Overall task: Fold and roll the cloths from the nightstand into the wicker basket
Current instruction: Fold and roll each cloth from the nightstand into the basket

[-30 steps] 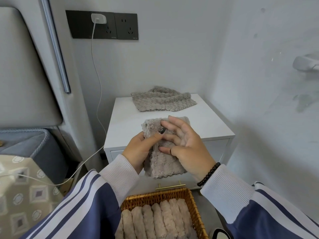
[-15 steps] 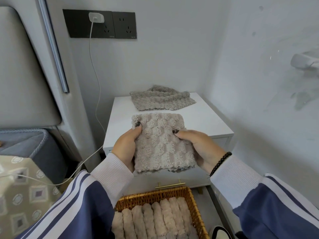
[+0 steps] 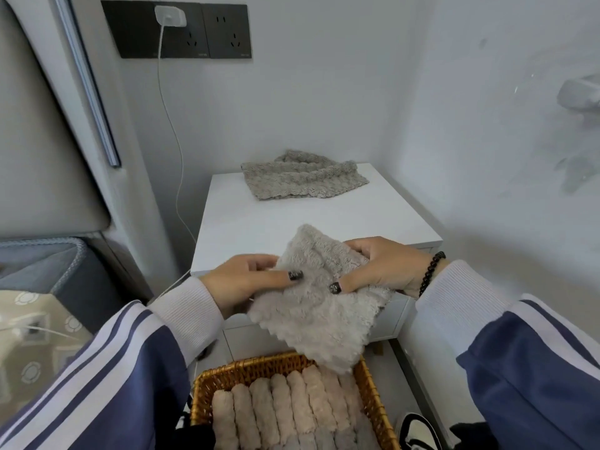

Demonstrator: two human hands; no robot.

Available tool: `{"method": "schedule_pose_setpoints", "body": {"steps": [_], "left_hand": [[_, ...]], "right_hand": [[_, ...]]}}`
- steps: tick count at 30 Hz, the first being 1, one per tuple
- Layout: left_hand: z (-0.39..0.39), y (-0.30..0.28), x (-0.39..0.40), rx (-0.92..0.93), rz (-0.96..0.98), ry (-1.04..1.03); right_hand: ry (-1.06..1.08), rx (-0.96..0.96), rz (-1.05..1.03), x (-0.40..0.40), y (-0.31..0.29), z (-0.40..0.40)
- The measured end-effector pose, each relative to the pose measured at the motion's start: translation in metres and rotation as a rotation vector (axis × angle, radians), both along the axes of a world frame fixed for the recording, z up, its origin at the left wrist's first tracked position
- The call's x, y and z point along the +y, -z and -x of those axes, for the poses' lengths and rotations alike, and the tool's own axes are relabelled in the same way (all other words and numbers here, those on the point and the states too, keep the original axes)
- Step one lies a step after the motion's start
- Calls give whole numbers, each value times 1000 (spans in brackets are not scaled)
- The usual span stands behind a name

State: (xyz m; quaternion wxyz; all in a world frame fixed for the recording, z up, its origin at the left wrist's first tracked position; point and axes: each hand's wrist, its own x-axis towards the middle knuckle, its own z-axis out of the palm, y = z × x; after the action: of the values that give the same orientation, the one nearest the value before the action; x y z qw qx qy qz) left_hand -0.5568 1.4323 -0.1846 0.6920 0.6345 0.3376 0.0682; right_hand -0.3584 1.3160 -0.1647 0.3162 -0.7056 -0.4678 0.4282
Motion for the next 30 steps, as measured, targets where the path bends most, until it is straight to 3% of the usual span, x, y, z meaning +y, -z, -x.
{"method": "schedule_pose_setpoints", "body": {"steps": [2,4,7,9,14,17,23,30], "left_hand": [[-3,5,-9,63,-23,85],[-6,8,-14,10,4,38],[-7,4,-16,-236,133,-117],[-7,-1,-19,-362,193,-186],[-7,1,-22,-416,126,-250],[-7,2,-23,-427,113,-240],[-9,7,-24,-370,128,-145],[-12,3,-27,-536,329,-132]], "right_hand": [[-47,17,14,-3,-1,-3],[22,153,-74,-5,-1,-5],[219,671,-285,-8,-2,-9],[243,863,-320,-10,3,-8],[182,643,-188,-23,13,4],[226,575,-211,-31,19,2],[238,668,-390,-45,17,-10],[154,843,-433,-45,15,-15]]}}
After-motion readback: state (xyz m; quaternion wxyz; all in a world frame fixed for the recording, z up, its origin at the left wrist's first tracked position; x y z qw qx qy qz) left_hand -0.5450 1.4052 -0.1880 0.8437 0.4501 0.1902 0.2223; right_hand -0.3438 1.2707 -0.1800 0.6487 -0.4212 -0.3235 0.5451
